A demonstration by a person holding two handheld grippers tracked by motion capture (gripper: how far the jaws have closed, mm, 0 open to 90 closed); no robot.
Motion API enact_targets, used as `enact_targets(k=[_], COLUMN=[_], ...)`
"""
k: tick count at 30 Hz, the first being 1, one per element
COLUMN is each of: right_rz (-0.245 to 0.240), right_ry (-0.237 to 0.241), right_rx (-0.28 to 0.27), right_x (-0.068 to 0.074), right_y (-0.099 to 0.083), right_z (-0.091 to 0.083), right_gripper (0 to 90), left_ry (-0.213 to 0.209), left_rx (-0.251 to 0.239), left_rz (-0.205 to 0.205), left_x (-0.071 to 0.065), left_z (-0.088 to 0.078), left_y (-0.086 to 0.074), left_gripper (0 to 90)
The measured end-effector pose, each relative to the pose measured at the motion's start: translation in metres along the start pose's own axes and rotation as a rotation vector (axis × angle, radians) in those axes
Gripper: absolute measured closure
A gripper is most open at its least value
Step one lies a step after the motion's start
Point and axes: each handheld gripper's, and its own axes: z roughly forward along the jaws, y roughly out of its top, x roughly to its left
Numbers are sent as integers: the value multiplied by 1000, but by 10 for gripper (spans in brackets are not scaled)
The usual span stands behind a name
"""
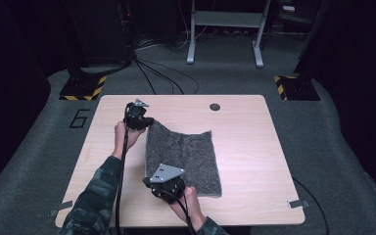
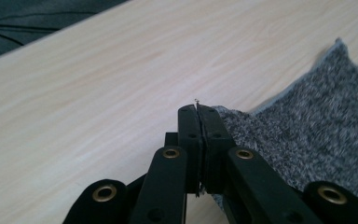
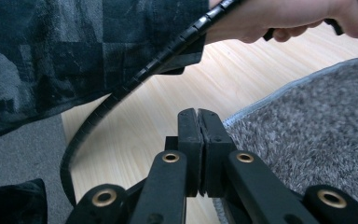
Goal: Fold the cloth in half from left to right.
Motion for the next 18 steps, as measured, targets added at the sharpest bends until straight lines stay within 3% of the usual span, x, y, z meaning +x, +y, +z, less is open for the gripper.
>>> enact_targets(k=[4, 8, 13, 18], right_rz=[-6, 14, 22, 66], right_ry=[-5, -12, -48, -85], right_rx=[-37, -51, -67, -70], right_x=[2, 0, -5, -14], right_y=[8, 5, -4, -19], right_z=[-3, -14, -27, -45], right_gripper=[888, 889, 889, 889], left_ry=[35, 27, 18, -3], left_rx=[17, 12, 3, 5], left_rz=[37, 38, 48, 61], left_x=[-2, -6, -14, -29], left_z=[-11, -13, -6, 10], left_y=[11, 18, 25, 31], left_gripper=[886, 886, 886, 885])
